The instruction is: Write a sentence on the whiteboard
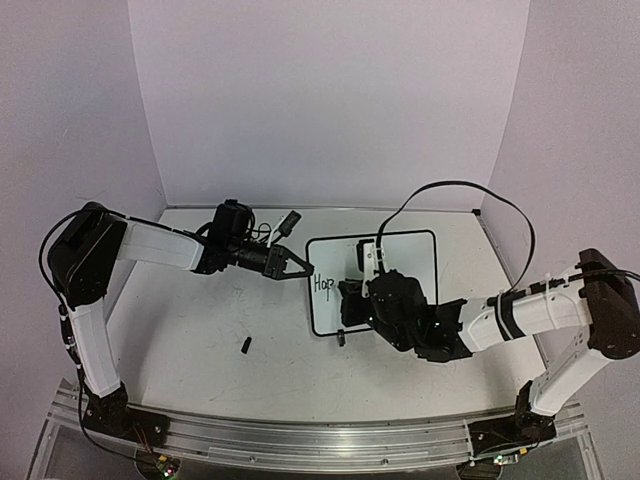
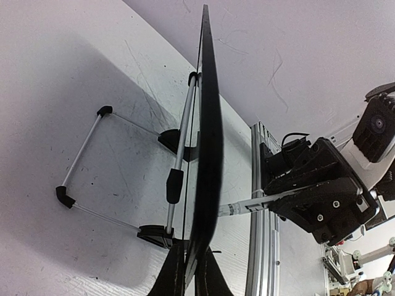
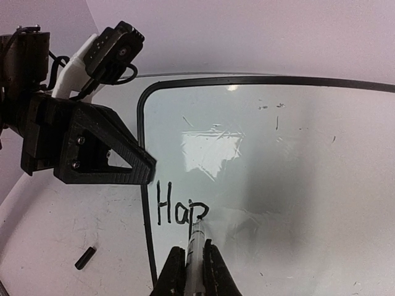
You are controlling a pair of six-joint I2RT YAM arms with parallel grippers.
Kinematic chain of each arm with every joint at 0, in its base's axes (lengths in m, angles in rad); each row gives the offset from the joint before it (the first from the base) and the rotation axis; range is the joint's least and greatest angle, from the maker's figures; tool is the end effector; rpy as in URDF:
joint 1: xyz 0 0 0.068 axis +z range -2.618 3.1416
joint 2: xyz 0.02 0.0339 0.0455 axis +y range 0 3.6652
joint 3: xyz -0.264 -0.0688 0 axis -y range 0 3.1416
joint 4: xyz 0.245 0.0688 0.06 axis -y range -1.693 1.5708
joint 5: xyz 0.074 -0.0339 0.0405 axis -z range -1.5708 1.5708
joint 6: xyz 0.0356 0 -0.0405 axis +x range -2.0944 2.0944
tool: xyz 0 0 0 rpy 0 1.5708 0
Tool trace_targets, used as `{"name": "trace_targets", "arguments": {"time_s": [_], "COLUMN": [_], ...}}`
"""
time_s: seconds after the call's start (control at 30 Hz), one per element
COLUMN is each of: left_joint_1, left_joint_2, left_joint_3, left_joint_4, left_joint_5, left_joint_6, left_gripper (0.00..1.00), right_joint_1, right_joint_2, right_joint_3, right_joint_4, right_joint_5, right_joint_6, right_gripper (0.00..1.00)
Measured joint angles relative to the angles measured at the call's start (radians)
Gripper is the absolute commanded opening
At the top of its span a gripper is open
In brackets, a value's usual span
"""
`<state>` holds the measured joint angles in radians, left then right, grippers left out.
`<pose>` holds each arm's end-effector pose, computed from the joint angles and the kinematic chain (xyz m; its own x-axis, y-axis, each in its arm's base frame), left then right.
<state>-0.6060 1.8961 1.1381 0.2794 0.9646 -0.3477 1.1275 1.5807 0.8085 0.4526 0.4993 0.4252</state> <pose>0.3181 -0.2560 0.1954 -0.6708 0.2286 -0.7056 0.7398 0.1390 -0.6583 0.1612 0.2997 0.2165 -0.3695 0.0662 -0.9269 -0.4892 0.8342 0.2546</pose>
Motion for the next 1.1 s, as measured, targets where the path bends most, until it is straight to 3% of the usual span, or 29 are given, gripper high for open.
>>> {"name": "trace_targets", "arguments": {"time_s": [1.1], "left_joint_1": [-0.004], "left_joint_2": [-0.001], "left_joint_3": [-0.002], "left_joint_4": [0.0], "left_joint_5": [-0.005], "left_joint_6": [0.0], "left_gripper": [0.0], "right_joint_1": [-0.019], "right_joint_2": [-0.058], "right_joint_3": [-0.027], "right_joint_4": [0.0], "right_joint_5": [0.003], "right_joint_6": [-0.016], "right_gripper": [0.0]}}
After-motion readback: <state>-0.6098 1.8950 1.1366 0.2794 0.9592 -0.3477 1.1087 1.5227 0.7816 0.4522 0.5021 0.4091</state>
